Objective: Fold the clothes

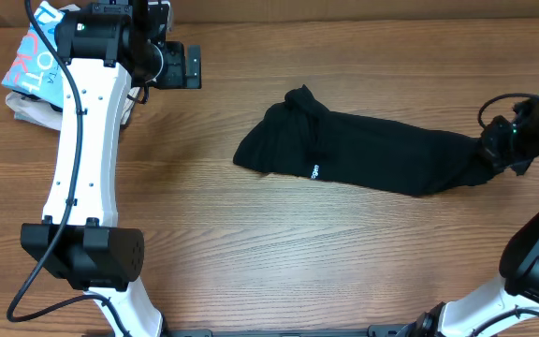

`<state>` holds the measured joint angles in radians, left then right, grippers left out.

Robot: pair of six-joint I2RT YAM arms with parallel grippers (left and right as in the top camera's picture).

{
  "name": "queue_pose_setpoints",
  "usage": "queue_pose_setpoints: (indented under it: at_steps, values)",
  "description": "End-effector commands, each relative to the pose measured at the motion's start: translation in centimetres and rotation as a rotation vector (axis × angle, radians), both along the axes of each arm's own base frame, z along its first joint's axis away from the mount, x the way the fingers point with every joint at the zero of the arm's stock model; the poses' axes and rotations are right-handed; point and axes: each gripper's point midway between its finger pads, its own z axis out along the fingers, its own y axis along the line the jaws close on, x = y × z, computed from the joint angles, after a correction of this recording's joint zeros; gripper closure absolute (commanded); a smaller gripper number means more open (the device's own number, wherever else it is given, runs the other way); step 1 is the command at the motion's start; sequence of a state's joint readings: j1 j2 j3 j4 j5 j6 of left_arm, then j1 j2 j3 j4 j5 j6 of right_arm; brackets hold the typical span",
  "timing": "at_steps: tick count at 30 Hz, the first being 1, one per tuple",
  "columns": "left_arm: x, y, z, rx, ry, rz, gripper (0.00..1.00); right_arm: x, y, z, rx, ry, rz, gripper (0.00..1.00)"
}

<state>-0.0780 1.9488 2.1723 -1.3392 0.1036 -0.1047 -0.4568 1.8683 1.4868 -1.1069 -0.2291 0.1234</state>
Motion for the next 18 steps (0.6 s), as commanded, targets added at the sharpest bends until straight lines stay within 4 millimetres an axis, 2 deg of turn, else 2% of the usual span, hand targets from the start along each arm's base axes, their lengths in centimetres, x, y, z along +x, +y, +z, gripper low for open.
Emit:
queue_pose_setpoints:
  at_steps: [1,4,7,9,10,11,14,17,18]
  values:
    - [0.0,0.1,1.1,0.001,-0.03,0.009,0.0,1.6,4.2,1.0,0.009,-0.035,0.153,0.91]
    - [0.0,0.1,1.1,0.0,-0.03,0.009,0.0,2.7,8.2,1.0,0.014,-0.047,0.252,0.84]
    - [0.1,0.1,0.9,0.002,-0.025,0.008,0.0,3.7,13.5,1.2,0.016,-0.068,0.349,0.8]
    - [0.1,0.1,0.7,0.003,-0.022,0.005,0.0,4.1,15.8,1.1,0.018,-0.08,0.379,0.74]
    - [0.2,0.1,0.7,0.004,-0.02,0.005,0.0,4.2,17.2,1.1,0.016,-0.087,0.395,0.68]
    - [0.2,0.1,0.6,0.004,-0.02,0.005,0.0,4.4,18.7,1.1,0.017,-0.096,0.415,0.54]
    - [0.2,0.1,0.5,0.006,-0.016,0.001,0.0,4.4,21.9,1.2,0.021,-0.12,0.481,0.0]
    - [0.3,0.1,0.3,0.012,-0.014,-0.012,0.0,4.3,24.2,1.6,0.027,-0.138,0.536,0.0]
    - [0.3,0.0,0.2,0.011,-0.012,-0.013,0.0,4.3,24.4,1.8,0.034,-0.138,0.535,0.0]
